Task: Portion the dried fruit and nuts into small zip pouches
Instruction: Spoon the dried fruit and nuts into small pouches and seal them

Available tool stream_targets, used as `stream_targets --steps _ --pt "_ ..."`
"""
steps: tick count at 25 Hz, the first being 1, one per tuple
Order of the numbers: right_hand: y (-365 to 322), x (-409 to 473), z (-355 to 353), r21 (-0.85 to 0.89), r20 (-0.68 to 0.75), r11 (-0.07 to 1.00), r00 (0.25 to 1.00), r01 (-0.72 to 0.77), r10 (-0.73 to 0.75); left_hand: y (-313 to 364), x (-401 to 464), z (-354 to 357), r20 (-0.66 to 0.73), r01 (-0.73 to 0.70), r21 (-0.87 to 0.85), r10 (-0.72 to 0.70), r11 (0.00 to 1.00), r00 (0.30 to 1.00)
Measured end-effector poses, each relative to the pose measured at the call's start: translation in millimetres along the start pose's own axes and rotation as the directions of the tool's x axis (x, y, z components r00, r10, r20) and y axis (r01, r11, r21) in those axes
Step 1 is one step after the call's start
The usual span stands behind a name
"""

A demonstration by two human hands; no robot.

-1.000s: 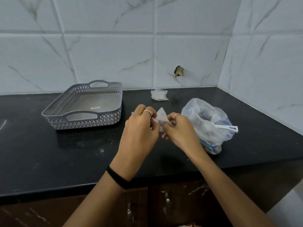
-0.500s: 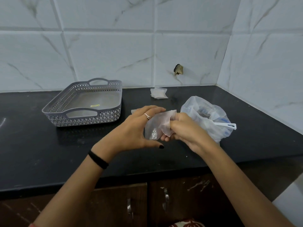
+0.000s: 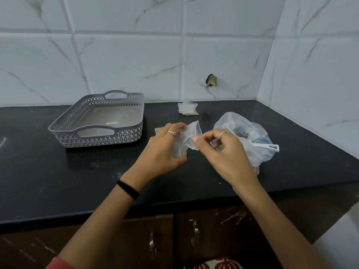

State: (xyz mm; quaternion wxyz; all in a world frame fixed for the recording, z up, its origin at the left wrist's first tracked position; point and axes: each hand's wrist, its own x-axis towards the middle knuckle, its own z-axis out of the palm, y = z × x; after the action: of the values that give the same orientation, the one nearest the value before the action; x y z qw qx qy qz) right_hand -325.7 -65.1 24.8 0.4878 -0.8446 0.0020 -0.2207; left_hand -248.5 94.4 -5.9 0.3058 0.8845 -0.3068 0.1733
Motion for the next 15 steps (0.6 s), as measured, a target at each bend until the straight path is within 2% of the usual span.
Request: stream_targets --steps 1,3,6,10,15 --pt "1 0 3 -0.06 0.015 0.997 0.999 0.039 -0.038 2 0 1 -0.01 -0.01 -0.007 0.01 1.0 1.0" --pt "3 2 7 -0.06 0.03 0.997 0.998 0.054 -0.053 6 0 3 -0.015 -0.023 -0.024 0.023 0.999 1.0" --pt "5 6 4 0.125 0.063 0.99 0.996 -0.067 0.059 5 -1 3 -0.017 -0.03 -0.06 0.029 0.998 0.999" --pt "2 3 -4 0.328 0.234 0.922 0.964 -0.204 0.13 0 -2 4 -0.077 -0.073 -0.077 0.067 0.994 0.995" --pt "6 5 2 0.22 0.2 0.959 0.971 -0.177 0.133 5 -6 5 -0.095 -0.07 -0.072 0.063 0.995 0.993"
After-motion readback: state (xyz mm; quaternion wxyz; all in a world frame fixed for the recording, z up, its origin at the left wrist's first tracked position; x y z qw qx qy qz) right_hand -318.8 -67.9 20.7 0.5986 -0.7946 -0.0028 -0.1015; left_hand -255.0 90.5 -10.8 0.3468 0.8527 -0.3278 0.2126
